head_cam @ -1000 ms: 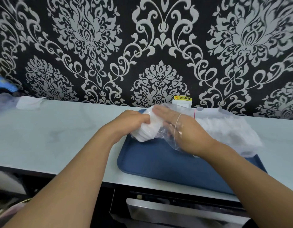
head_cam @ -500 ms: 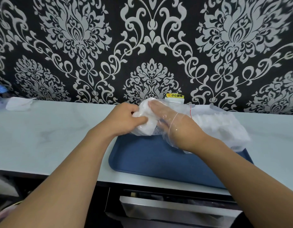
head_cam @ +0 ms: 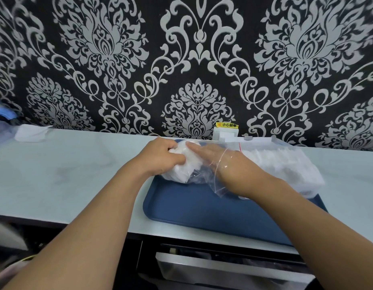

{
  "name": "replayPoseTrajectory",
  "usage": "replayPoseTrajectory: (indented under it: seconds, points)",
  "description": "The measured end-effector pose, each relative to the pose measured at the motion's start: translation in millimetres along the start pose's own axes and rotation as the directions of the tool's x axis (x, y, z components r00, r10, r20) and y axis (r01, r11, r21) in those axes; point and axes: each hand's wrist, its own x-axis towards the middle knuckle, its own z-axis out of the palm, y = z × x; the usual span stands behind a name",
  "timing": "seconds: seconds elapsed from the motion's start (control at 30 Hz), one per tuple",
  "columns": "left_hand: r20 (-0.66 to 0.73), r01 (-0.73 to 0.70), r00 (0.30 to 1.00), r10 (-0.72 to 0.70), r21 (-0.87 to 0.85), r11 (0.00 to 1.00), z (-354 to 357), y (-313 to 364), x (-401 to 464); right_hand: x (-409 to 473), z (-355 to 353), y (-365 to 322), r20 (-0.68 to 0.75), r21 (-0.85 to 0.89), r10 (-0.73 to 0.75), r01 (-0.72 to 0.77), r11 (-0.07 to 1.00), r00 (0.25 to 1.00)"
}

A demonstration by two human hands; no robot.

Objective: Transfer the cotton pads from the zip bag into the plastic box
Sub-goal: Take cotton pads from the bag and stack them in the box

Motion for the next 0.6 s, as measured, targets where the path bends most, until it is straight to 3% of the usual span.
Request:
replayPoseTrajectory:
  seconds: [0.1,0.17,0.27,0.4,0.47,0.6]
  points:
    - [0.024,-0.037,0.999,0.037,0.001,0.999,-1,1,-1,-4,3,-8,-0.122,0.004,0.090,-0.090,0.996,0.988]
    - [0.071,-0.052,0.996,0.050,0.024,0.998,1,1,-1,-6,-2,-11,-0.194,0.084,0.072,-0.056,0.995,0.978]
    - [0.142,-0.094,0.986,0.086,0.052,0.994,6,0,-3,-5,-8,-5,-0.119,0.213,0.084,-0.058,0.975,0.989]
    - [0.108,-0.077,0.991,0.076,0.011,0.997,9,-2,0,-12,-20,6,0.017,0.326,0.087,-0.088,0.941,0.996]
    - [0.106,-0.061,0.992,0.062,-0.012,0.998,10,-3,2,-11,-22,5,0.033,0.304,0.086,-0.092,0.948,0.996]
    - [0.195,-0.030,0.980,0.028,0.010,0.999,11,-1,1,-8,-15,2,0.103,0.064,0.110,-0.117,0.991,0.989]
